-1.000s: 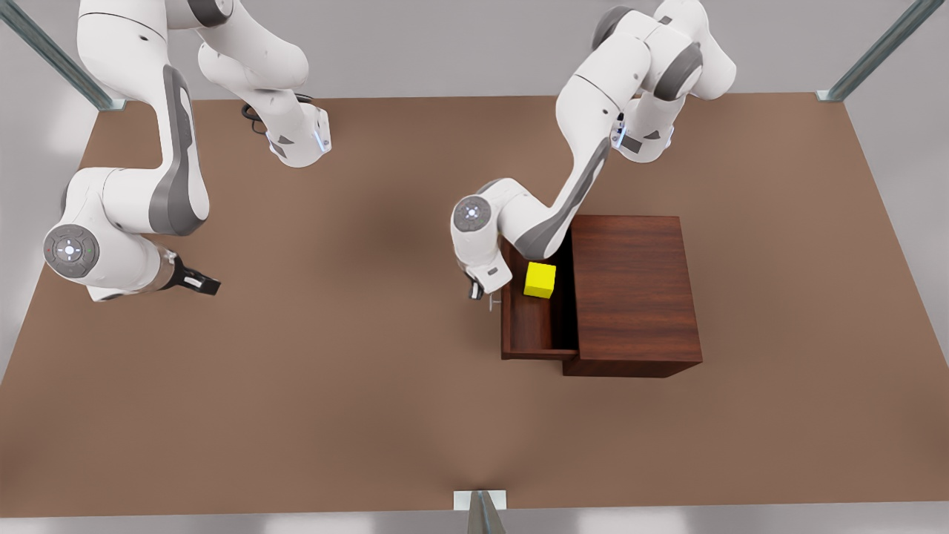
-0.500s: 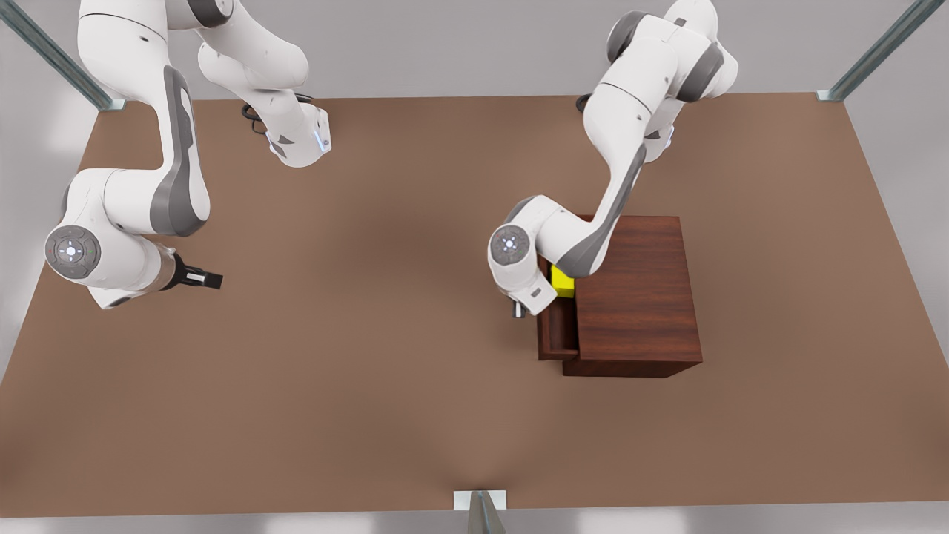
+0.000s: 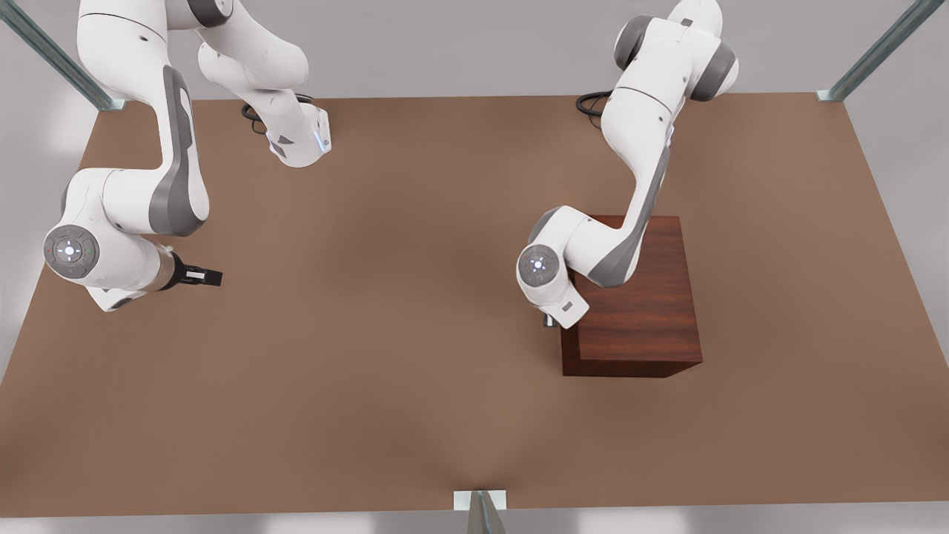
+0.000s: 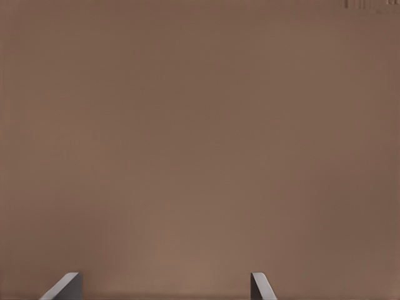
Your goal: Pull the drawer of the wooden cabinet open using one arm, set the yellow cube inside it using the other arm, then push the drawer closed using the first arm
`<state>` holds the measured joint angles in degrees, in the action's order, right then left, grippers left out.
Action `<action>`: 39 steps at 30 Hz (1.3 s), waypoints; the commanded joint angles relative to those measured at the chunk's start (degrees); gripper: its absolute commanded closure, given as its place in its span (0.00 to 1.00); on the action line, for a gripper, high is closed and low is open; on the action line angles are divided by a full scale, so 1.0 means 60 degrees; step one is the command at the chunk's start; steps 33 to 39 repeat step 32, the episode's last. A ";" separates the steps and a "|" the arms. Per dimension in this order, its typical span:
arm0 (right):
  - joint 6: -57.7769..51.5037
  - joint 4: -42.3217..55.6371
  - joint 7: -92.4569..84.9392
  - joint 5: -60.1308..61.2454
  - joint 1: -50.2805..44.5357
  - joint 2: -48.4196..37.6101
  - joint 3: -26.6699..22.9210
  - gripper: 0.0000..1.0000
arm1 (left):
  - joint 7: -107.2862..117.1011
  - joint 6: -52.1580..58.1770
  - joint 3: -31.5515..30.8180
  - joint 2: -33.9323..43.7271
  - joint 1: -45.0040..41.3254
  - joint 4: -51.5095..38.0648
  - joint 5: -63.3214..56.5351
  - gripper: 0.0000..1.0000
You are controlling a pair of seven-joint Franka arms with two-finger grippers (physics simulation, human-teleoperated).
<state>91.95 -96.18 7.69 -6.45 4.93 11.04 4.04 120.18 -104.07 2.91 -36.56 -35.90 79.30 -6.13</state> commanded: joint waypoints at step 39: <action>-0.0018 0.0049 -0.0593 -0.0039 -0.0001 0.0020 0.0000 0.00 | -2.2433 0.2565 0.0321 0.4116 0.5221 0.0260 0.2516 0.00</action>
